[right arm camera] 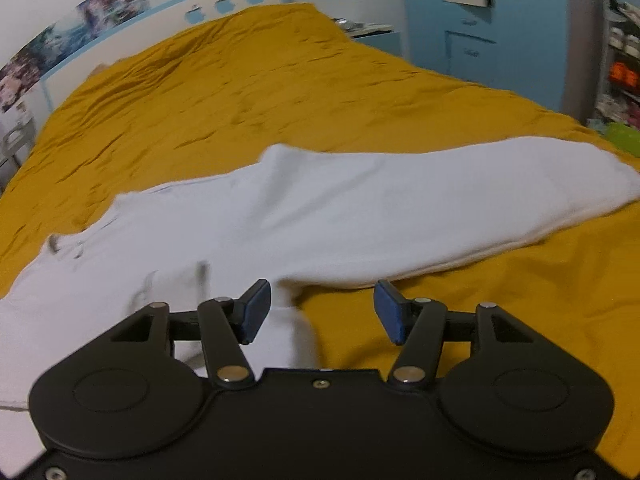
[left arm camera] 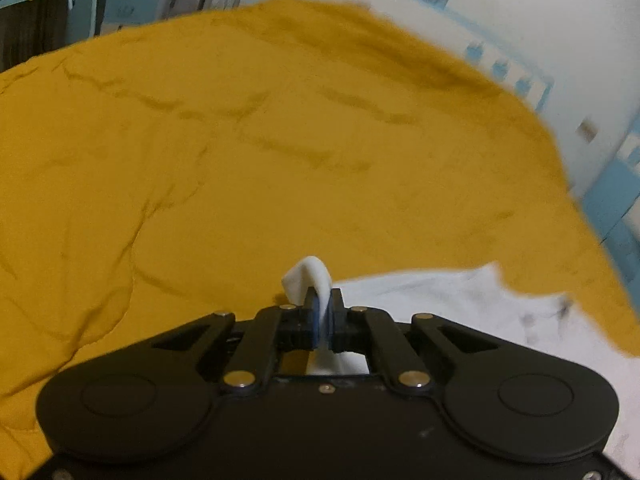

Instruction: Fold small clothes

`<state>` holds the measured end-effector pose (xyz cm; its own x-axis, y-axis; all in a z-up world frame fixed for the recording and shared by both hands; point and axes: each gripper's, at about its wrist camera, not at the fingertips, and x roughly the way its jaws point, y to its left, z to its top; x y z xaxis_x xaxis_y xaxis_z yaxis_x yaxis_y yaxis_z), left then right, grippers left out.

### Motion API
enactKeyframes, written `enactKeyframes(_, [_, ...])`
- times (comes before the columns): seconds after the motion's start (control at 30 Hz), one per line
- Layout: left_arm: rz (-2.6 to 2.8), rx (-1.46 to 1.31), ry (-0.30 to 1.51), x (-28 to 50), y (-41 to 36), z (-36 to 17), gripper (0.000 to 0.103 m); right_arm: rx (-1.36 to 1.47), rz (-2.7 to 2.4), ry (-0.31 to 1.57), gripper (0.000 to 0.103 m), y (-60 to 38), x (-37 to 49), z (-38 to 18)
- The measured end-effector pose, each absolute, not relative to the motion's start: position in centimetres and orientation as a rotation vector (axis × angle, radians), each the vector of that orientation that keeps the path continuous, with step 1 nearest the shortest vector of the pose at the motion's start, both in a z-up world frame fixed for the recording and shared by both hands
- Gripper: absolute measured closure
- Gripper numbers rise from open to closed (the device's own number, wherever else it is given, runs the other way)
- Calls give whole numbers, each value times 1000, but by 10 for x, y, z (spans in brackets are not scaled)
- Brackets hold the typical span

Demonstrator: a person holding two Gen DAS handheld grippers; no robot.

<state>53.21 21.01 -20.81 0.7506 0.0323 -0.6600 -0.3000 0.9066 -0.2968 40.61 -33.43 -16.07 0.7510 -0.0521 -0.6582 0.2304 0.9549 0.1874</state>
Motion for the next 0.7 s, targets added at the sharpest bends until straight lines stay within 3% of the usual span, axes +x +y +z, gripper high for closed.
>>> enactKeyframes(0.03, [207,-374,736,537,209,-213,85,272,-177,706,45,-343,403,-161])
enactKeyframes(0.1, [258,-338,734,533,208,-214,49,289,-233,703,44,-366,396,-160])
enactKeyframes(0.23, [257,-342,704,506,209,-197,42,324,-369,647,38,-419,376,-154])
enactKeyframes(0.37, [221,-279,675,474,194,-174,29,420,-538,585,38,-487,361,-152])
enactKeyframes(0.6, [157,-264,686,431,161,-169,22,731,-705,524,37,-586,353,-176])
enactKeyframes(0.7, [147,-257,698,417,147,-173,19,737,-742,514,37,-601,364,-182])
